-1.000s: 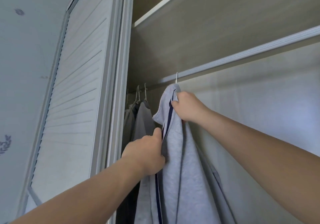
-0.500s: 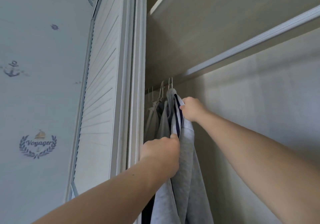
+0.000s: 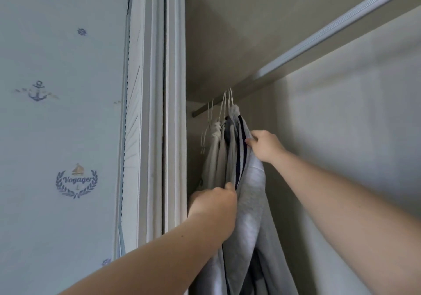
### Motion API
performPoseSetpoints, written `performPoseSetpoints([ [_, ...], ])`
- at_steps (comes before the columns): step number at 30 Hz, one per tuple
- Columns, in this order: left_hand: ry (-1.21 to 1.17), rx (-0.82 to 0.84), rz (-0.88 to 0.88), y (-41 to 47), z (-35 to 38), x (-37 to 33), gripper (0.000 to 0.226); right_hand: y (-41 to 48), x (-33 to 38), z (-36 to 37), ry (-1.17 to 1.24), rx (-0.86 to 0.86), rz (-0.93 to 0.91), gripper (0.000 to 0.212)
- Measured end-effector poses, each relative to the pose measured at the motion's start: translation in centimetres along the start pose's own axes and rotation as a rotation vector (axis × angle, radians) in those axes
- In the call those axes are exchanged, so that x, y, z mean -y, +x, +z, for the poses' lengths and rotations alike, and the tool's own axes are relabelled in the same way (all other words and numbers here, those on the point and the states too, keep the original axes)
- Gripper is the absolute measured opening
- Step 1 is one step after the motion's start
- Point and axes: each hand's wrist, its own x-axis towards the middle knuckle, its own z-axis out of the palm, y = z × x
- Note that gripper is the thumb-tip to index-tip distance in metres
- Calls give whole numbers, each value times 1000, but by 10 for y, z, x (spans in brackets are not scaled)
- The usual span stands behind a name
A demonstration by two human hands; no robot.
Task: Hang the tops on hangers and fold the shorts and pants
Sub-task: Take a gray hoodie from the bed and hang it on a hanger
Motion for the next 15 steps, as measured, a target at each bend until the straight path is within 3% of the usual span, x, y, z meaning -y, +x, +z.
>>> performPoseSetpoints([
  [5, 109, -142, 54, -15, -6, -1, 48, -24, 2, -1, 0, 21, -49, 57],
  [12, 221, -563, 245, -69, -28, 27, 32, -95, 27, -24, 13, -109, -211, 59],
  [15, 205, -624, 224, -99, -37, 51, 40, -135, 57, -27, -31, -129, -301, 70],
])
